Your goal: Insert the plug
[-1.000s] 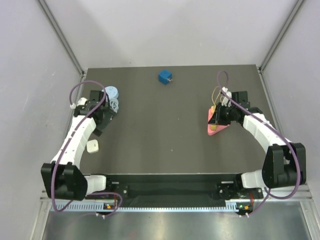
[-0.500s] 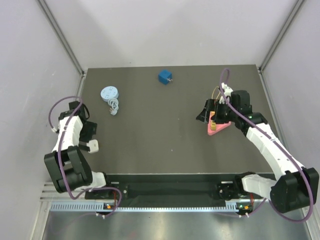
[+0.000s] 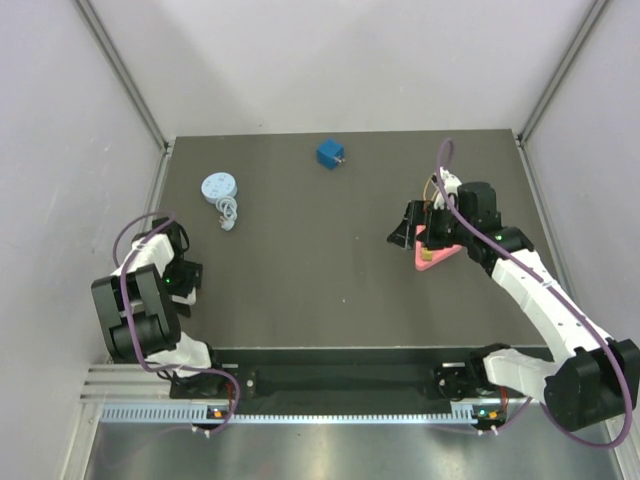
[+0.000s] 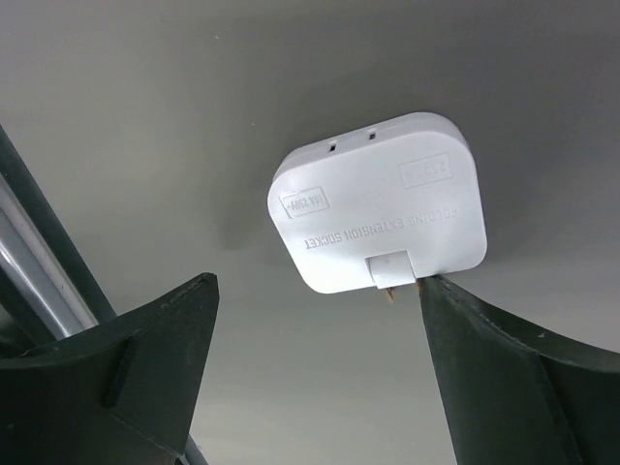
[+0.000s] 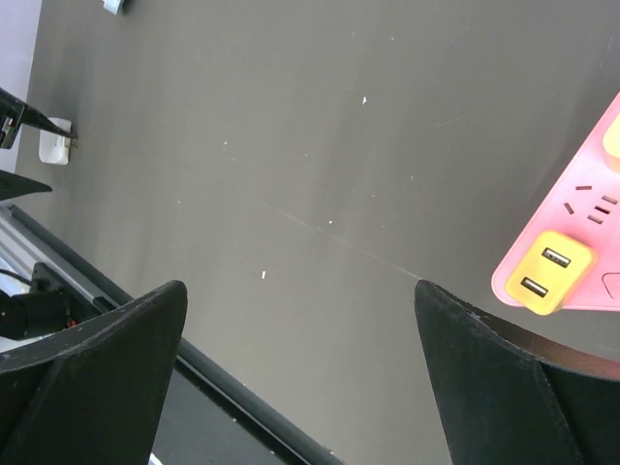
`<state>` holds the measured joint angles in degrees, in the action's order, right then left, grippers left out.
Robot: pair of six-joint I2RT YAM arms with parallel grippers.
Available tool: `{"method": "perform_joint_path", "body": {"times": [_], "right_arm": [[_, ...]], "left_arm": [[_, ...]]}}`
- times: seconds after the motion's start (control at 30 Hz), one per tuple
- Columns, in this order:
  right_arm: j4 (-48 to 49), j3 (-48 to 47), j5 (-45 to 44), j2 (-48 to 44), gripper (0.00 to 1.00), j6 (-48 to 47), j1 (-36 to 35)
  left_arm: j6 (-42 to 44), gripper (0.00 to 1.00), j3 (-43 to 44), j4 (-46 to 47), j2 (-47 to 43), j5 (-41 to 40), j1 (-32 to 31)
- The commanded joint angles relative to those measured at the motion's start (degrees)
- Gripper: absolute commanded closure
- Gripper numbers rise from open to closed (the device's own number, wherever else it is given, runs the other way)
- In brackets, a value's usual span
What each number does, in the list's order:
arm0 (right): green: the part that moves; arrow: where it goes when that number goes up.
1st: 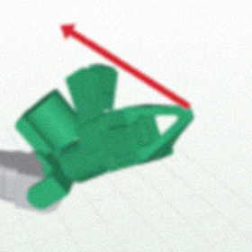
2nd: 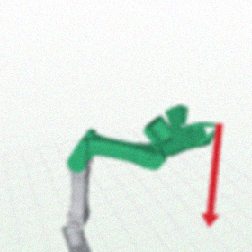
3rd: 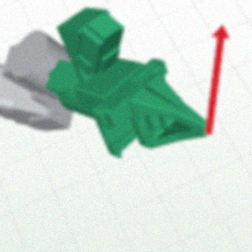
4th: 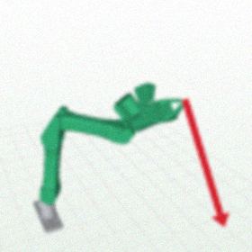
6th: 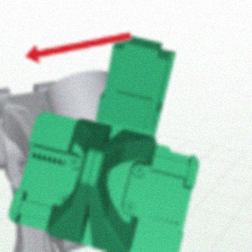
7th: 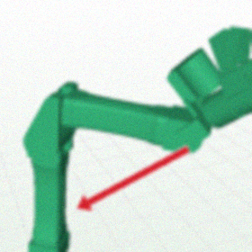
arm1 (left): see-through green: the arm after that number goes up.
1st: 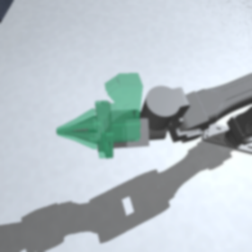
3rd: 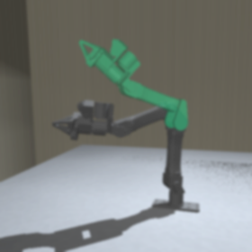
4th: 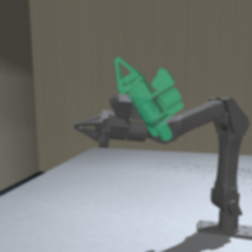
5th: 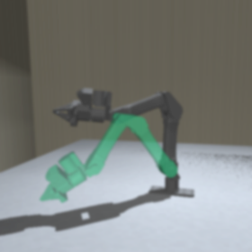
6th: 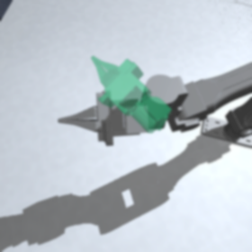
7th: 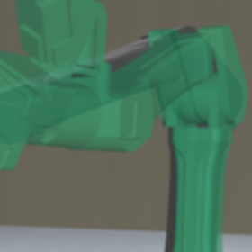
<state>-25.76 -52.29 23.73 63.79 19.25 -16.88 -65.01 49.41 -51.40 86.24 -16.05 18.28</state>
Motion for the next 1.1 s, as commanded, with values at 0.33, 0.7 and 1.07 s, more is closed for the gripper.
{"method": "perform_joint_path", "body": {"times": [0.33,0.7,1.07], "right_arm": [[0.4,-3.9,0.9,-1.6,0.0,-1.1,-1.6],[0.7,-4.0,-2.3,-0.1,0.0,-0.9,-3.8],[0.4,-4.7,-4.8,-0.4,0.0,-0.3,-7.6]], "left_arm": [[4.8,0.56,1.2,7.6,1.5,4.3,0.0],[5.7,0.84,-2.6,7.9,-3.3,11.4,-7.2],[1.3,0.56,6.6,-1.8,-7.0,2.9,-25.5]]}}
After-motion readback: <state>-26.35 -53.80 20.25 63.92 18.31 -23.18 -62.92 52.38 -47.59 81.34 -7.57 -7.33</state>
